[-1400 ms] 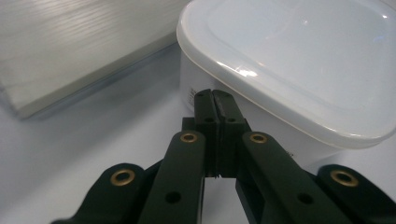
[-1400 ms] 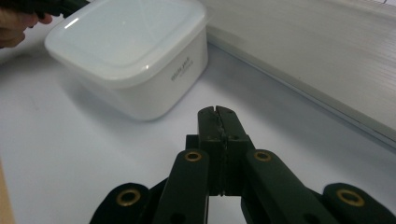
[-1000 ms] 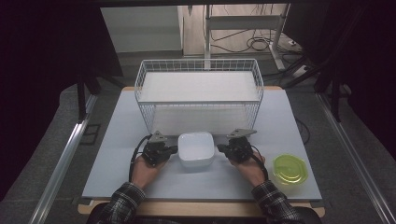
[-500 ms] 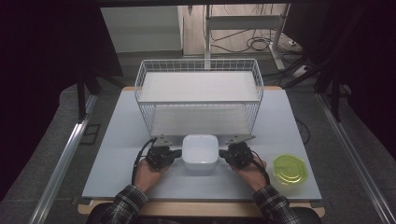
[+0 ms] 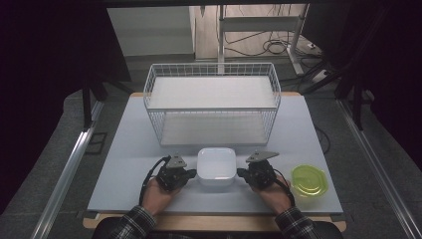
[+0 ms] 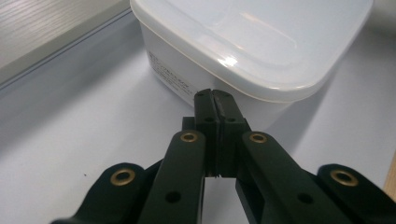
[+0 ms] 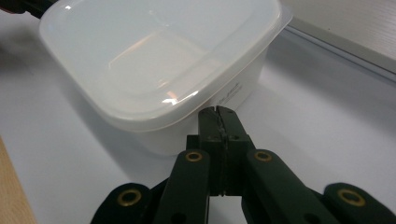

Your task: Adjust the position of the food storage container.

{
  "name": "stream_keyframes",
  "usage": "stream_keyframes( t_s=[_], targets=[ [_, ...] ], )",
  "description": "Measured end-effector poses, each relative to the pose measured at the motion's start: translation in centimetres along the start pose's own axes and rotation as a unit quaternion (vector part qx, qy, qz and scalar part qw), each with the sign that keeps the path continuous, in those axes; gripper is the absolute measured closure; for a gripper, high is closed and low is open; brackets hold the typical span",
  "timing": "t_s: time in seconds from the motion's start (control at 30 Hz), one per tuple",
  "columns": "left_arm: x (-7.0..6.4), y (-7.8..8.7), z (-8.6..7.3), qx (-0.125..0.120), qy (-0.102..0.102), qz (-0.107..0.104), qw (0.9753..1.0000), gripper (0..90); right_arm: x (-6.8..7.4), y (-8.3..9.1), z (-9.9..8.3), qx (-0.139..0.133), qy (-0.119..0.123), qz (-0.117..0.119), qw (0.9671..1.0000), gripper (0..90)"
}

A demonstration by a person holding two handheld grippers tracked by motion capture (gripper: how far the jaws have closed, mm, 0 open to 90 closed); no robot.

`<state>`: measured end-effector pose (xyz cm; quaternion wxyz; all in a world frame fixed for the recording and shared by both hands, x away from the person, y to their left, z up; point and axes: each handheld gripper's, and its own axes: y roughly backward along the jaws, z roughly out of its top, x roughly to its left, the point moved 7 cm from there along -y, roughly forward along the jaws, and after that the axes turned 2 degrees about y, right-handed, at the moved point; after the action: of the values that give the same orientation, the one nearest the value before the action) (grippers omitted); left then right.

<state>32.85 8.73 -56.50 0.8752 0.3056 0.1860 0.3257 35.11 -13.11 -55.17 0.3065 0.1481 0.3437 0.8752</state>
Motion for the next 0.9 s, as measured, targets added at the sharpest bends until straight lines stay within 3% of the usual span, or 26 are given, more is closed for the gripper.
stream_keyframes(
  t_s=[0.2,0.37,0.43,0.57,0.7,0.9],
  targets=[
    [0.6,-0.3,0.3,0.001,0.007,0.004,1.0000,89.5,0.1,0.0,-0.1,0.003,-0.002,0.002,1.0000,89.9],
    [2.4,-2.0,1.5,0.002,0.025,0.040,0.9989,89.5,-1.4,-1.3,0.8,-0.005,-0.005,-0.020,0.9998,88.9],
    [2.7,-2.2,1.6,-0.001,0.032,0.038,0.9988,89.5,-2.1,-1.7,1.4,-0.014,-0.016,-0.024,0.9995,89.8],
    [2.4,-2.0,1.5,-0.003,0.037,0.041,0.9985,89.7,-2.3,-1.9,1.6,-0.012,-0.019,-0.023,0.9995,90.0],
    [1.5,-1.6,1.4,-0.011,0.050,0.029,0.9982,89.8,-1.9,-1.2,1.4,-0.009,-0.018,-0.027,0.9994,90.0],
    [0.3,-1.5,0.7,0.009,0.041,0.031,0.9986,89.8,-1.5,-0.6,0.7,-0.007,-0.019,-0.025,0.9995,90.0]
  ],
)
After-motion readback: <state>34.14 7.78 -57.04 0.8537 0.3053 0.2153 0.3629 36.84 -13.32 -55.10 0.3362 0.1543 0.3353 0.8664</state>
